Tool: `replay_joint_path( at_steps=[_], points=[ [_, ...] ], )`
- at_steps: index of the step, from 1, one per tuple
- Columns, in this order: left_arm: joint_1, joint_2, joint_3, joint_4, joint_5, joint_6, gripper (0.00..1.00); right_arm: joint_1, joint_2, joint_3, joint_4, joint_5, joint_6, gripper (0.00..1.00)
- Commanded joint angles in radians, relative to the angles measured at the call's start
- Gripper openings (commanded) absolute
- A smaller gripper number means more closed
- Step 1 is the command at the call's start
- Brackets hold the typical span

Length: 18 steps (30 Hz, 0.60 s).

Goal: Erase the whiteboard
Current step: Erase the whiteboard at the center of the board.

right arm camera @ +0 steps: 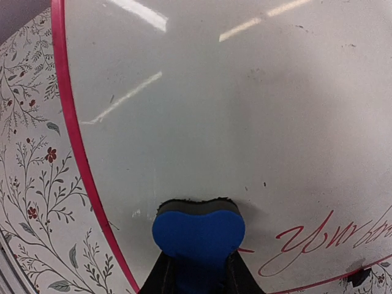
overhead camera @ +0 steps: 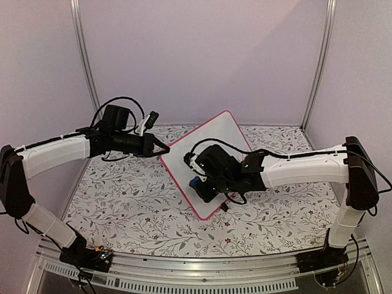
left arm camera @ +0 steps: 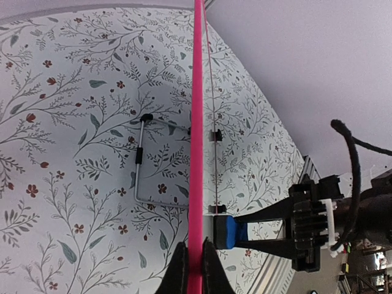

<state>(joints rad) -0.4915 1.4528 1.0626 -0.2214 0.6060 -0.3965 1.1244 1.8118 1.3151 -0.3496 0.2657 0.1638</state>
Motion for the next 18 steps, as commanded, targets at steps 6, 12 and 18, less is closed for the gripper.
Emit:
replay_joint_path(
  at_steps=[6, 12, 18],
  points=[
    [-0.012, -0.039, -0.009, 0.036, 0.027, 0.027, 0.00, -0.005, -0.037, -0.146, -0.026, -0.057, 0.089, 0.00],
    [-0.012, -0.028, -0.009, 0.035, 0.024, 0.027, 0.00, 0.000, -0.071, -0.120, -0.051, -0.011, 0.084, 0.00],
    [-0.009, -0.012, -0.009, 0.037, 0.036, 0.026, 0.00, -0.001, -0.084, 0.009, -0.110, 0.085, 0.018, 0.00]
  ],
)
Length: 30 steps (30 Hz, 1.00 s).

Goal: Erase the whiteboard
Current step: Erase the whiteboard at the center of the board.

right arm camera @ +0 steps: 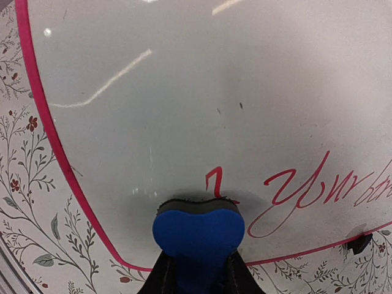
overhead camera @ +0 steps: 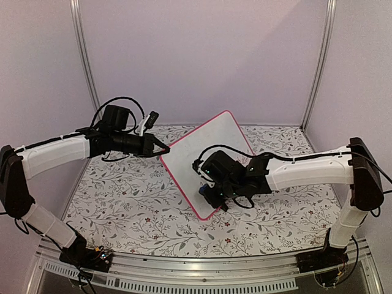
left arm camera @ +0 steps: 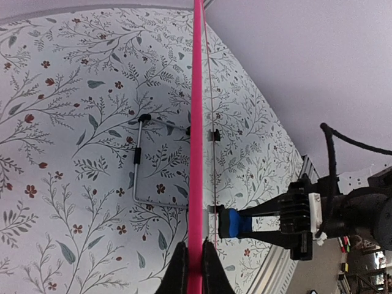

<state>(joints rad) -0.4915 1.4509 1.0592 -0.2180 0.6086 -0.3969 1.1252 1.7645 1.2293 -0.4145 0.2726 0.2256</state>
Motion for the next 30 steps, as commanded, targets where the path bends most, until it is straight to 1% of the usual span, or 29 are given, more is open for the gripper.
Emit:
replay_joint_path(
  at_steps=[1, 6, 10, 13, 20, 25, 30],
  points=[
    [-0.010, -0.008, -0.005, 0.034, 0.035, 0.026, 0.00, -0.004, -0.036, 0.120, -0.052, 0.092, -0.058, 0.00],
    [-0.009, -0.002, -0.008, 0.038, 0.036, 0.025, 0.00, -0.040, -0.006, 0.219, -0.056, 0.104, -0.117, 0.00],
    [-0.010, 0.000, -0.008, 0.038, 0.035, 0.025, 0.00, -0.082, 0.023, 0.215, -0.019, 0.042, -0.134, 0.00],
    [-0.013, 0.000, -0.010, 0.037, 0.027, 0.026, 0.00, -0.094, 0.030, 0.159, 0.021, -0.005, -0.135, 0.00],
    [-0.013, -0.002, -0.008, 0.033, 0.020, 0.029, 0.00, -0.097, 0.030, 0.022, 0.057, -0.095, -0.104, 0.00],
    [-0.012, -0.003, -0.008, 0.030, 0.017, 0.030, 0.00, -0.096, -0.019, -0.106, 0.086, -0.135, -0.056, 0.00],
    [-0.012, 0.003, -0.008, 0.030, 0.018, 0.031, 0.00, -0.093, -0.063, -0.200, 0.093, -0.141, -0.017, 0.00]
  ],
)
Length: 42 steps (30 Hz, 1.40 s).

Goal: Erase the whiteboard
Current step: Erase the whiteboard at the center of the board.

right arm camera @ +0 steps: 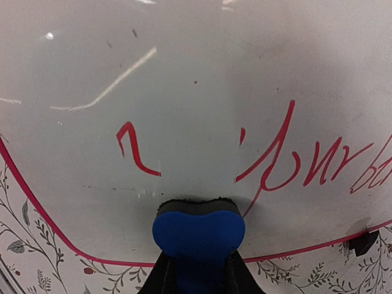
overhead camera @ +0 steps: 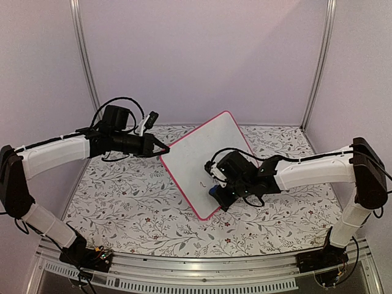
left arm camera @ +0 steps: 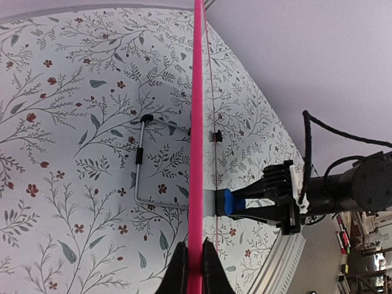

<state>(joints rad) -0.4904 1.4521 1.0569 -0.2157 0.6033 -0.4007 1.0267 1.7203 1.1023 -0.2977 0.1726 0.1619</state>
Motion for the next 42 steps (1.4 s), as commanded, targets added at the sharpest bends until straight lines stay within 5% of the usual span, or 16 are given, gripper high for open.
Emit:
replay_joint_path(
  at_steps=[1, 20, 42],
  points=[
    [-0.013, 0.002, -0.005, 0.029, 0.024, 0.035, 0.00, 0.008, -0.031, -0.084, -0.024, -0.038, 0.055, 0.00],
    [-0.013, 0.023, -0.003, 0.029, 0.030, 0.032, 0.00, 0.044, 0.050, 0.283, -0.102, 0.080, -0.091, 0.00],
    [-0.013, -0.002, -0.004, 0.035, 0.044, 0.024, 0.00, -0.020, 0.010, -0.095, -0.019, -0.068, 0.029, 0.00]
  ],
)
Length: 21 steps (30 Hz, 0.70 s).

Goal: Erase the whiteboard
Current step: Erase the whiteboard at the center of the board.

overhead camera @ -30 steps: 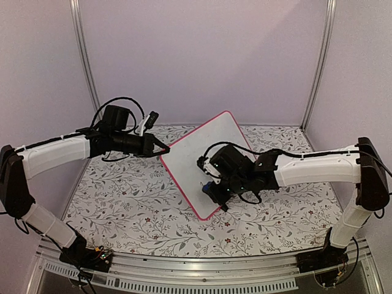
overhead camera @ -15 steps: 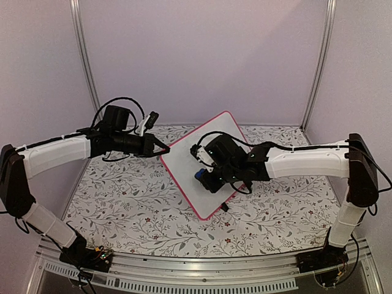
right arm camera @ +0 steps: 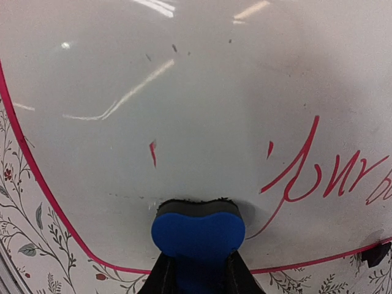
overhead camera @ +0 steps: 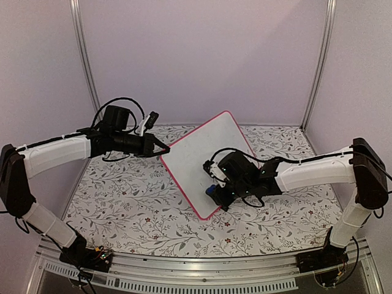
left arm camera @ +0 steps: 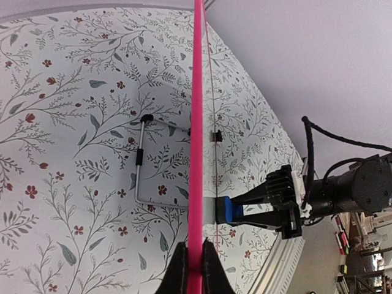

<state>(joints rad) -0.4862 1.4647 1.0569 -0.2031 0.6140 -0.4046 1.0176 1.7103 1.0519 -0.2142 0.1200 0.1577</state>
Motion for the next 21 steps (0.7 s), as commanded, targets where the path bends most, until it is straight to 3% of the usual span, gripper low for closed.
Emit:
replay_joint_path(
  at_steps=[1, 13, 21],
  points=[
    [-0.018, -0.017, -0.005, 0.021, 0.033, 0.029, 0.00, -0.011, 0.012, -0.036, -0.109, -0.010, 0.032, 0.00],
    [-0.018, -0.012, -0.006, 0.021, 0.026, 0.029, 0.00, -0.011, 0.017, 0.277, -0.139, 0.011, -0.078, 0.00],
    [-0.018, -0.015, -0.006, 0.021, 0.027, 0.028, 0.00, 0.008, 0.114, 0.287, -0.129, -0.014, -0.081, 0.00]
  ],
)
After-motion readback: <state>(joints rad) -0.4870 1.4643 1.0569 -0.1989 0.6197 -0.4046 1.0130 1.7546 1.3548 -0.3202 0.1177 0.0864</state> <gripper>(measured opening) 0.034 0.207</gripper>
